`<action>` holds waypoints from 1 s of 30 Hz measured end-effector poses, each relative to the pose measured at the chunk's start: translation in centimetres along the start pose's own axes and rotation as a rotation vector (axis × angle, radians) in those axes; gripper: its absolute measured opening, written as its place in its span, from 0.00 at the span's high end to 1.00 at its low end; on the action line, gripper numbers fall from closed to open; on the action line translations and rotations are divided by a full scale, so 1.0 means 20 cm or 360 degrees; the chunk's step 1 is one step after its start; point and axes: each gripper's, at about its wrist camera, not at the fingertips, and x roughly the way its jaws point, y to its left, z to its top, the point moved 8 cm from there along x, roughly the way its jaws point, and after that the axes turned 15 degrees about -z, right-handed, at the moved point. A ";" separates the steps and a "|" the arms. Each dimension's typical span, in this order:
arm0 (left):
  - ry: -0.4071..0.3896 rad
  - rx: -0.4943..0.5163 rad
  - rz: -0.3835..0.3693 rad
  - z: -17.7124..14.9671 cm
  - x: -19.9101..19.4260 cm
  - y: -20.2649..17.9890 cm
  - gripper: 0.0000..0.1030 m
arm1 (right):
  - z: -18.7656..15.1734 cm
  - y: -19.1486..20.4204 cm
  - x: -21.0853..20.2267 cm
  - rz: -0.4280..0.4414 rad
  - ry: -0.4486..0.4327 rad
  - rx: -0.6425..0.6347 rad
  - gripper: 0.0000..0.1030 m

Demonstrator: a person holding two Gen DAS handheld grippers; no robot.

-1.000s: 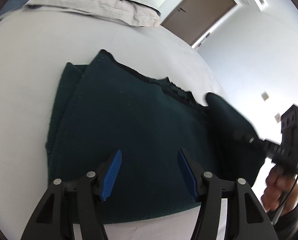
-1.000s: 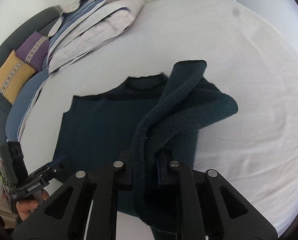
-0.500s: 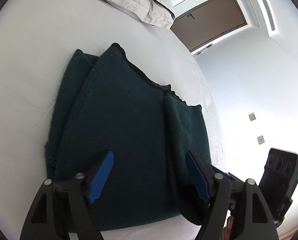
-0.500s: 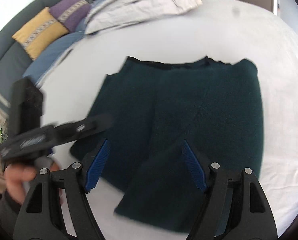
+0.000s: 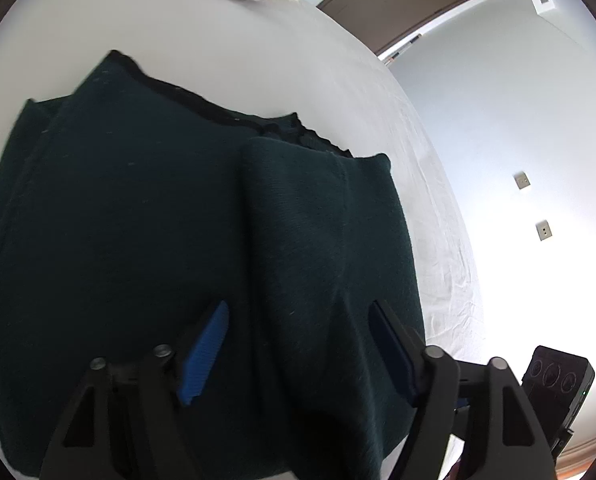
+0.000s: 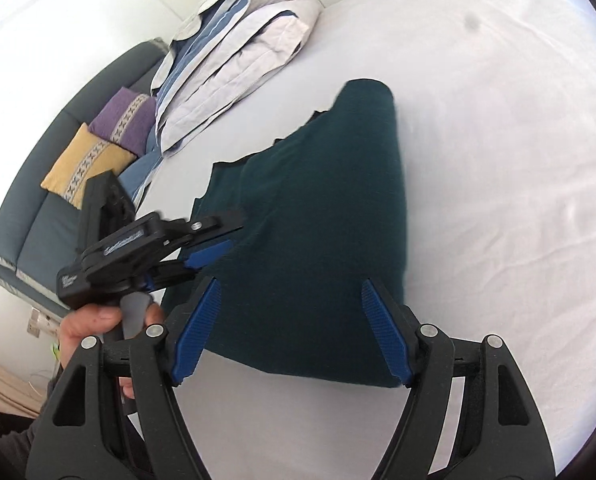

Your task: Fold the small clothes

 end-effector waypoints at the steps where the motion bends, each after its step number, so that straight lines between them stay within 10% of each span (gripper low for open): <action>1: 0.0025 -0.0011 0.0007 0.00 0.03 -0.01 0.46 | 0.00 -0.02 0.00 0.0013 -0.0004 0.0014 0.33; 9: 0.0089 -0.0042 0.0007 0.00 0.05 0.01 0.82 | 0.00 -0.11 0.02 0.0040 -0.0061 0.0115 0.33; 20: 0.0038 0.0004 -0.0119 0.11 -0.19 -0.01 0.85 | 0.05 0.13 0.19 -0.0037 0.0002 -0.0078 0.34; 30: -0.0198 -0.0053 0.0024 0.27 -0.67 0.29 0.99 | -0.09 0.58 0.35 -0.0029 0.0122 -0.0410 0.37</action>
